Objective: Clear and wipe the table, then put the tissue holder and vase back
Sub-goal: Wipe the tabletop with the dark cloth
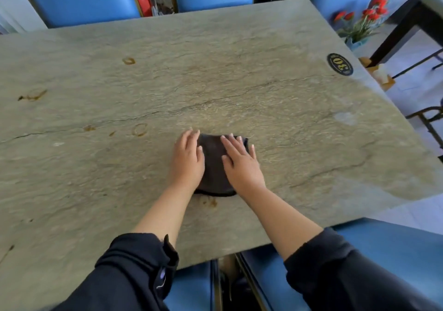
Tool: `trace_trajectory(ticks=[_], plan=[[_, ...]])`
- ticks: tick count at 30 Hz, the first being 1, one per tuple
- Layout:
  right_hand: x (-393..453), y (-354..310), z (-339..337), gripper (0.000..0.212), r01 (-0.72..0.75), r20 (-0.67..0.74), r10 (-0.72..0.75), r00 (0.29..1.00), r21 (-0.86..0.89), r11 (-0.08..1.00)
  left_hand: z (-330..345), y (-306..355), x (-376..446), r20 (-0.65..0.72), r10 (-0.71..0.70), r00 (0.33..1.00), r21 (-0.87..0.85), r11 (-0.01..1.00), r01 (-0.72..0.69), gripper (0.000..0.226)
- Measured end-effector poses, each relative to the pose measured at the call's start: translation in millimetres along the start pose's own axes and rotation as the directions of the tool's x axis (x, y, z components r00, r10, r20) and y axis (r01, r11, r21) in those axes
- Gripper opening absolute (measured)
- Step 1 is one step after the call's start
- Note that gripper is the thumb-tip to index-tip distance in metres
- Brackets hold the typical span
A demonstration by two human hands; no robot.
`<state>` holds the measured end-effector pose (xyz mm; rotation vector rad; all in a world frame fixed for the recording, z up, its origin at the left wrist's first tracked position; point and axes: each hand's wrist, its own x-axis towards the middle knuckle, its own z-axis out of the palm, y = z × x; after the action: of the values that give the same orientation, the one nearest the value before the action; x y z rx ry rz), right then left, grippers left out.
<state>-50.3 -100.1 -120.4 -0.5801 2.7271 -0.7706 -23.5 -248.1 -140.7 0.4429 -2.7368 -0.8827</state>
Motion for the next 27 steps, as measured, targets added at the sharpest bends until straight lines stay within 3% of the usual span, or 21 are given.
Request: trace_trajectory(ticks=[2, 5, 8, 12, 15, 19, 23, 25, 27], plan=[[-10, 33, -16, 0.048, -0.196, -0.215, 0.185, 0.959, -0.029, 0.980, 17, 25, -18, 0.051, 0.172, 0.984, 0.091, 0.980, -0.176, 0.047], [-18, 72, -24, 0.050, -0.381, -0.224, 0.347, 0.911, -0.132, 0.915, 48, 54, -50, 0.243, 0.210, 0.947, 0.286, 0.917, -0.277, 0.062], [-18, 83, -15, 0.053, -0.347, -0.198, 0.308, 0.931, -0.208, 0.915, 56, 54, -41, 0.241, 0.142, 0.960, 0.431, 0.870, -0.237, 0.061], [-17, 83, -12, 0.053, -0.364, -0.221, 0.315, 0.923, -0.230, 0.903, 44, 39, 16, 0.311, 0.025, 0.950, 0.405, 0.901, -0.156, 0.046], [-16, 83, -10, 0.053, -0.366, -0.216, 0.319, 0.923, -0.230, 0.902, 42, 35, 26, 0.335, -0.044, 0.941, 0.446, 0.887, -0.117, 0.051], [-15, 82, -10, 0.053, -0.358, -0.219, 0.310, 0.925, -0.234, 0.904, 41, 39, -33, 0.374, 0.157, 0.914, 0.451, 0.830, -0.327, 0.064], [-16, 82, -11, 0.053, -0.358, -0.215, 0.312, 0.926, -0.230, 0.905, 20, 24, -95, 0.512, 0.398, 0.761, 0.349, 0.713, -0.608, 0.061], [-17, 79, -12, 0.053, -0.379, -0.222, 0.331, 0.917, -0.227, 0.897, 2, 7, -99, 0.562, 0.450, 0.694, 0.302, 0.670, -0.678, 0.059], [-18, 71, -10, 0.053, -0.411, -0.249, 0.355, 0.901, -0.232, 0.882, -13, -13, -86, 0.558, 0.369, 0.743, 0.355, 0.703, -0.616, 0.057]])
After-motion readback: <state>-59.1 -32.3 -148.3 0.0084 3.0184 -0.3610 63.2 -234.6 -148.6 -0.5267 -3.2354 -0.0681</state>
